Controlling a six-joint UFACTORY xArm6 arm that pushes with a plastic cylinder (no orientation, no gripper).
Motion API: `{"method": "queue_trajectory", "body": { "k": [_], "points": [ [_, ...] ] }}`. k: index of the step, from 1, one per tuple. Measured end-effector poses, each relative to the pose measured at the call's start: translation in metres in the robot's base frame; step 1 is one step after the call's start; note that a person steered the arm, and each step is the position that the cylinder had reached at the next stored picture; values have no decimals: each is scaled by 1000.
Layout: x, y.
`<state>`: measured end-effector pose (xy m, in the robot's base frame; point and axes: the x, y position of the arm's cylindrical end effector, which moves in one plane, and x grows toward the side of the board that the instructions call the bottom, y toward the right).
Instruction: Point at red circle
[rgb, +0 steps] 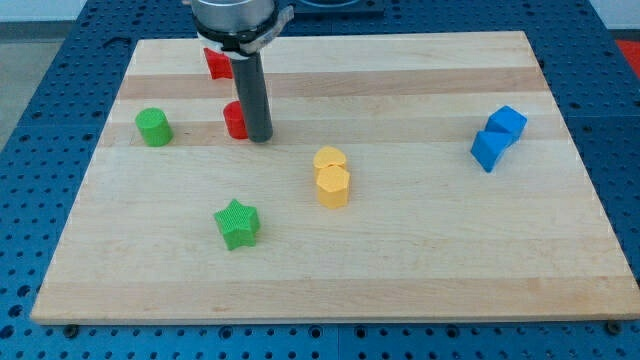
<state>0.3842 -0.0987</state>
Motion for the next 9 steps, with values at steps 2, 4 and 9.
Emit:
{"method": "queue_trajectory", "body": {
  "k": [2, 4, 9],
  "points": [
    [0, -6],
    [42, 15],
    [-110, -4]
  ]
}}
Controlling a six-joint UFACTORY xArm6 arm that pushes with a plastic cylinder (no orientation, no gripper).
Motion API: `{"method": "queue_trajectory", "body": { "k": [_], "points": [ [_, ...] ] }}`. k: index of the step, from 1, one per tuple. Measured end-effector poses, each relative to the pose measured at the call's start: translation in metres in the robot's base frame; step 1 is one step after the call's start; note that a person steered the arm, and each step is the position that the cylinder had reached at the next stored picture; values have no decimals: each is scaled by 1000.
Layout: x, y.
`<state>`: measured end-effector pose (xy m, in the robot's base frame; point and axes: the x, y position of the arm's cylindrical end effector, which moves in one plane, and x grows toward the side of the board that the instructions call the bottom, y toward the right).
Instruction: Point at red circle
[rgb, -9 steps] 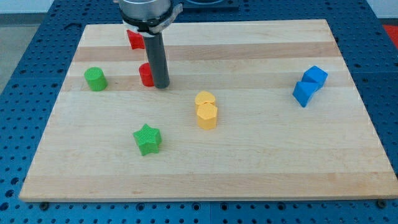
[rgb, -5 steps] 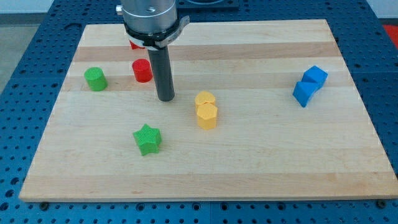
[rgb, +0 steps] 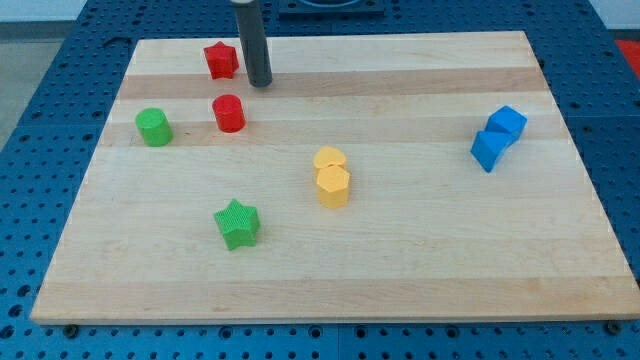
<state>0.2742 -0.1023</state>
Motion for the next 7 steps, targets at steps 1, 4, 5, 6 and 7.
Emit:
{"method": "queue_trajectory", "body": {
  "k": [1, 4, 5, 6, 7],
  "points": [
    [6, 6],
    [139, 7],
    [147, 2],
    [145, -26],
    [139, -26]
  ]
}}
